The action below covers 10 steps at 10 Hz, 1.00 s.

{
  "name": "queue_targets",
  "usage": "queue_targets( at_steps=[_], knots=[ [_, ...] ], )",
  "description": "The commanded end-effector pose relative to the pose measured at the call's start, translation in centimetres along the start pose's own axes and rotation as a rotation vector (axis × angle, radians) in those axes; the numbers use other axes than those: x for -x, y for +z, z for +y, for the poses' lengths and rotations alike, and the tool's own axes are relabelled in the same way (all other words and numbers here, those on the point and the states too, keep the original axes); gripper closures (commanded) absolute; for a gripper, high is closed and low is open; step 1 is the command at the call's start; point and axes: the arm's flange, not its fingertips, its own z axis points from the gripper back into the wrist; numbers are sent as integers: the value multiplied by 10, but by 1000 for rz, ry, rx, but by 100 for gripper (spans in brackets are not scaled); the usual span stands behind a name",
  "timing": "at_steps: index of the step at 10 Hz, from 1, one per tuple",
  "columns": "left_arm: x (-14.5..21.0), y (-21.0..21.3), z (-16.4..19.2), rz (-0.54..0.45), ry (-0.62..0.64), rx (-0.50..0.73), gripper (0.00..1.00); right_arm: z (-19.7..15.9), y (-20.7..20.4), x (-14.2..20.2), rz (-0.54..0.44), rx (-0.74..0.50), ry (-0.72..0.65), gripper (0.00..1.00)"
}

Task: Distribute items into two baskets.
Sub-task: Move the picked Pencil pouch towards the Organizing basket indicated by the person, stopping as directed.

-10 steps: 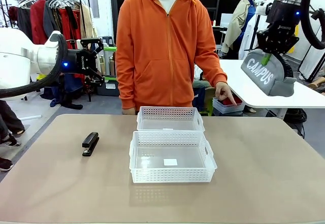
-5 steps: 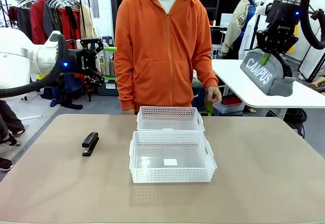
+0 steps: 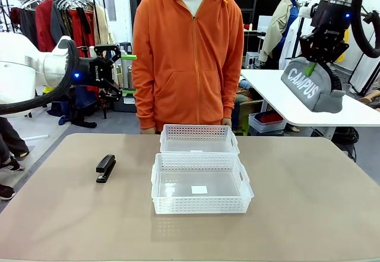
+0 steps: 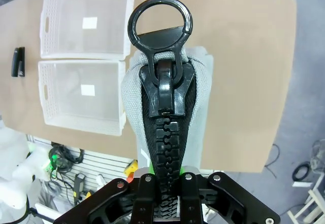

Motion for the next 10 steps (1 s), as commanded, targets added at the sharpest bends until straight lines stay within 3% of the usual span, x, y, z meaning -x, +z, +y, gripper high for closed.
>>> queue_targets(
  at_steps=[1,10],
  knots=[
    [2,1,-2,-5,0,2,0,1,1,2,-1,12,2,100],
    [2,1,-2,-5,0,2,0,1,1,2,-1,12,2,100]
  ],
)
